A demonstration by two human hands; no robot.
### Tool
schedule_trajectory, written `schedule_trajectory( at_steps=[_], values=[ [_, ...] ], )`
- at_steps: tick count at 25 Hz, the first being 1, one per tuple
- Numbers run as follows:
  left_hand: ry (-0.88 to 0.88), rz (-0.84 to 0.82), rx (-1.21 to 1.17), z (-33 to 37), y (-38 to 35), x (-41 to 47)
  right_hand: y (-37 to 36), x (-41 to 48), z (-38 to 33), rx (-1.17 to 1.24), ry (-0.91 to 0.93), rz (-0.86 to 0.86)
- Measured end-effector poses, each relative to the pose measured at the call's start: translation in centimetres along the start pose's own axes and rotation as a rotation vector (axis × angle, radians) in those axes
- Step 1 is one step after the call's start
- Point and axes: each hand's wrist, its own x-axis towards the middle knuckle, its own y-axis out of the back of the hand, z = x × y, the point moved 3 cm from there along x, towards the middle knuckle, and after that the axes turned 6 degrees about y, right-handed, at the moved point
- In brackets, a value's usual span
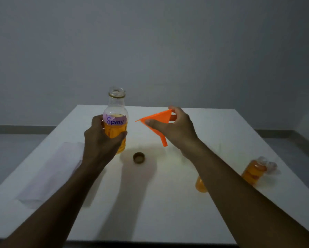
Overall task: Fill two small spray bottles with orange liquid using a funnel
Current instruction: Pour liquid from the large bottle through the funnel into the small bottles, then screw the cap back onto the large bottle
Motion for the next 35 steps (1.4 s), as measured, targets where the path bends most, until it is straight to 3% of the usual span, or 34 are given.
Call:
schedule_trajectory(
  at_steps=[6, 12, 21, 24, 27, 29, 32, 35],
  values=[
    [0.114, -0.025, -0.046, -3.5, -1.6, 1.3, -6.8, 3.1, 3.9, -0.216, -0.113, -0.048],
    [0.143, -0.024, -0.086, -4.8, -2.6, 0.5, -8.6, 3.4, 6.3, -0.419, -0.071, -0.097],
    [0.173, -0.074, -0.116, -6.3, -3.1, -0.3, -8.8, 3.0, 7.7, -0.446, -0.056, -0.159],
    [0.142, -0.193, -0.084, -6.6, -3.2, -1.7, -7.5, 1.4, 7.6, -0.363, -0.079, -0.033],
    [0.166, -0.26, -0.07, -7.2, -3.4, -2.4, -7.2, -2.2, 7.2, -0.348, 0.156, 0.137],
    [0.177, -0.253, -0.106, -7.9, -3.5, -2.7, -8.4, -4.4, 7.5, -0.416, 0.253, 0.024],
    [0.153, -0.212, -0.154, -8.3, -3.0, -3.5, -10.0, -5.4, 8.4, -0.499, 0.242, -0.181],
    [0.26, -0.33, -0.123, -8.5, -3.4, -2.6, -10.4, -4.4, 8.0, -0.489, 0.223, -0.28]
  ],
)
